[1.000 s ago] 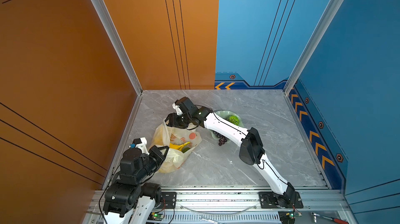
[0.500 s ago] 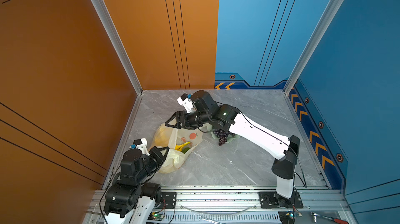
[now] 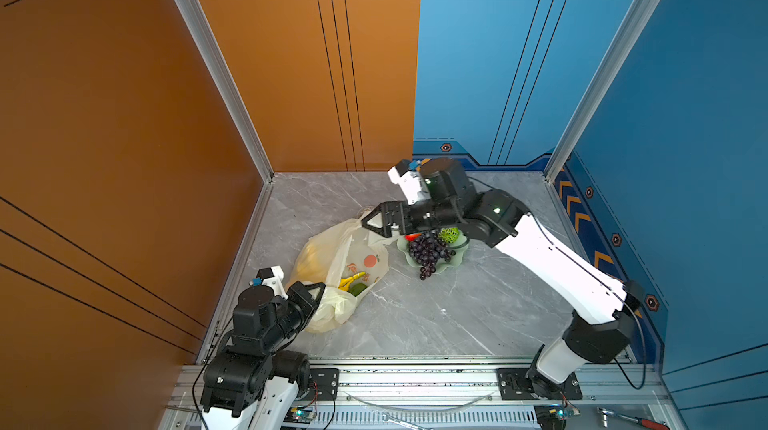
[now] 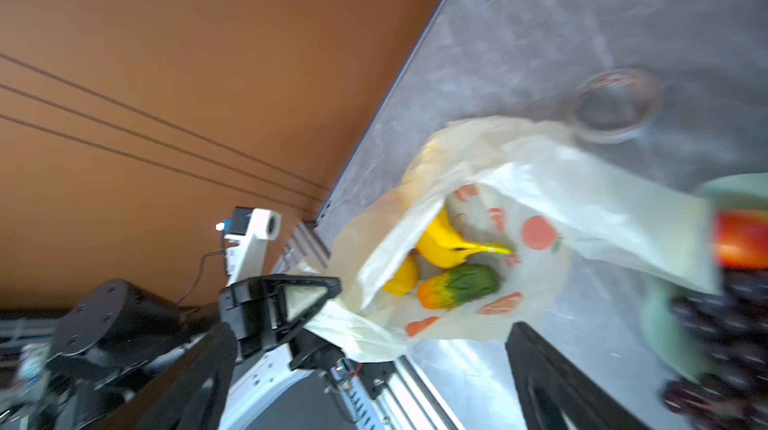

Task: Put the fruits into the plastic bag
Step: 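Move the right gripper over the plate above the green bumpy fruit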

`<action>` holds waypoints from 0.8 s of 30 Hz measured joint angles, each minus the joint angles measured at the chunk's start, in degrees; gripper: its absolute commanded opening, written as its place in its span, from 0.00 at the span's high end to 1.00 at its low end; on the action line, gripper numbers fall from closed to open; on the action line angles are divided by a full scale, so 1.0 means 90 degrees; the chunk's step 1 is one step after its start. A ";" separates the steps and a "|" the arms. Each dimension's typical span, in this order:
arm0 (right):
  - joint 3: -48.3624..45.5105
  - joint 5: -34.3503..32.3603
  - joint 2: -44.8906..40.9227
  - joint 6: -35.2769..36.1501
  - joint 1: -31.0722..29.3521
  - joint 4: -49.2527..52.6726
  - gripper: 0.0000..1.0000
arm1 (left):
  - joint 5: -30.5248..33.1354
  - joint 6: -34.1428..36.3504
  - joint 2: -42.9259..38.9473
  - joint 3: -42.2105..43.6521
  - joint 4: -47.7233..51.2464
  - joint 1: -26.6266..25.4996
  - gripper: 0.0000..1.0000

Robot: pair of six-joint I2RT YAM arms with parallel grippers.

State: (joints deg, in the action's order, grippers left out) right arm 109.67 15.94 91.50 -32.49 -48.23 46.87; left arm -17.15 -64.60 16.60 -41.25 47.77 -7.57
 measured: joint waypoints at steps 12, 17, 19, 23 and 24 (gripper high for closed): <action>-0.1974 -0.0811 -0.0457 0.0126 0.2195 0.1110 0.00 | 0.0002 0.0002 0.0024 -0.0002 0.0002 0.0000 1.00; -0.2327 -0.0797 -0.0325 0.0022 0.2200 0.1124 0.02 | 0.0002 0.0002 0.0041 -0.0002 0.0005 0.0000 1.00; -0.2545 -0.0753 -0.0209 -0.0124 0.2212 0.1003 0.03 | 0.0002 0.0002 0.0041 -0.0002 0.0010 0.0000 1.00; -0.2992 -0.0765 0.0066 -0.0476 0.2254 0.0646 0.05 | 0.0002 0.0002 0.0032 -0.0002 0.0063 0.0000 1.00; -0.2999 -0.0799 0.0148 -0.0539 0.2268 0.0605 0.05 | 0.0002 0.0002 0.0027 -0.0002 0.0075 0.0000 1.00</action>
State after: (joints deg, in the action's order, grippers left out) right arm 82.67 8.75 92.84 -37.34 -27.81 52.31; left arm -17.12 -64.58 16.84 -41.28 48.45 -7.57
